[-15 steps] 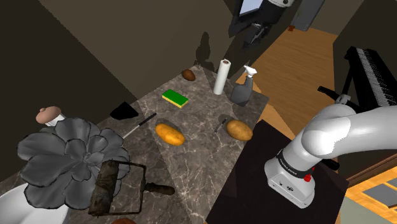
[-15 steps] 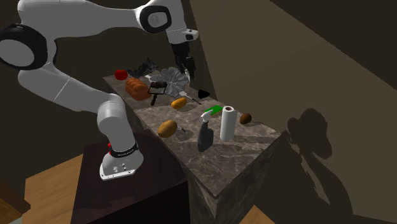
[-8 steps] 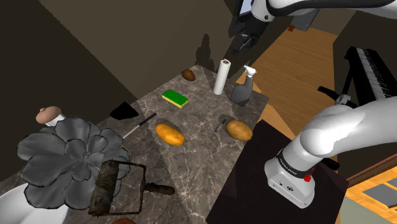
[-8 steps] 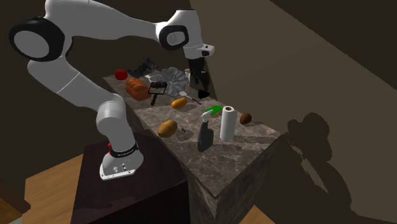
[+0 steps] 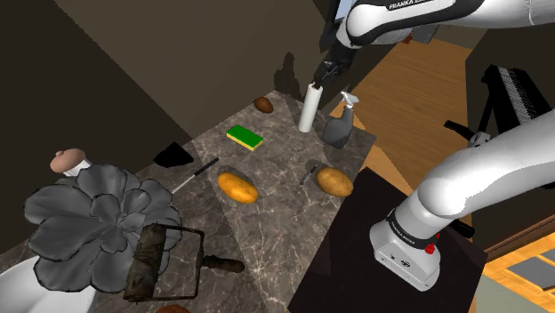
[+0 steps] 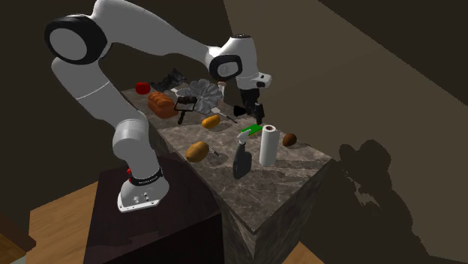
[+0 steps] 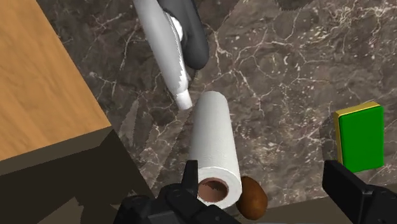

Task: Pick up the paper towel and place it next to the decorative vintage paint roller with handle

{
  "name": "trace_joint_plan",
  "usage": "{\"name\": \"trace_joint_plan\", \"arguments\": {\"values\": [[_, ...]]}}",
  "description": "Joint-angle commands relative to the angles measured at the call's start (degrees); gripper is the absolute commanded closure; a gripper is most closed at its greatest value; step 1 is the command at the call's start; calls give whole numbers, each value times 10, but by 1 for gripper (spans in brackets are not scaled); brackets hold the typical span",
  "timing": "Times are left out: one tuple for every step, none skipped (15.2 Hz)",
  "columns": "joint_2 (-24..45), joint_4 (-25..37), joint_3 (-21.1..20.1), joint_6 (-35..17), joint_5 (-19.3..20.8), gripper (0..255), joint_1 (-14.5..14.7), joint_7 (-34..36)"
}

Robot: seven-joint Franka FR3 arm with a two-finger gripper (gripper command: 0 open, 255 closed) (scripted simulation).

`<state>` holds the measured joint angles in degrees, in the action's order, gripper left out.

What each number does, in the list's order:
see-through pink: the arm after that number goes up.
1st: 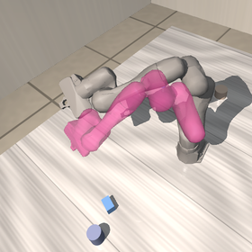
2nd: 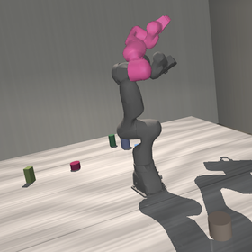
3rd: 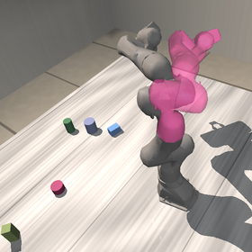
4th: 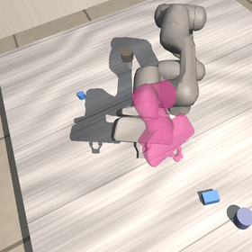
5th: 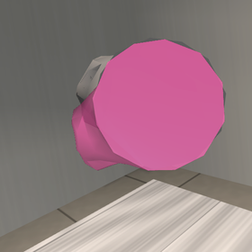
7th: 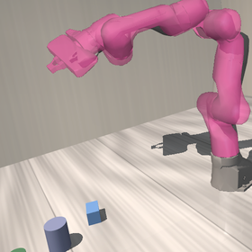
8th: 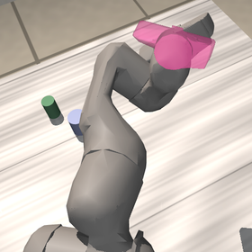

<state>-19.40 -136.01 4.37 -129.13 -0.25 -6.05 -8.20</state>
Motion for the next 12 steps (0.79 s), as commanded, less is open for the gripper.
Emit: {"name": "trace_joint_plan", "arguments": {"values": [[40,12,10,-29,-4,0,-5,-3],[59,18,14,-43,-6,0,-8,-5],[78,25,18,-57,-10,0,-10,-7],[85,27,20,-61,-11,0,-11,-8],[90,25,20,-68,-12,0,-11,-9],[95,23,20,-76,-13,0,-10,-9],[101,21,20,-84,-14,0,-10,-10],[107,19,20,-91,-15,0,-10,-11],[112,17,20,-99,-16,0,-9,-12],[118,15,21,-107,-17,0,-9,-13],[128,13,21,-119,-19,0,-8,-14],[128,13,21,-119,-19,0,-8,-14]]}}
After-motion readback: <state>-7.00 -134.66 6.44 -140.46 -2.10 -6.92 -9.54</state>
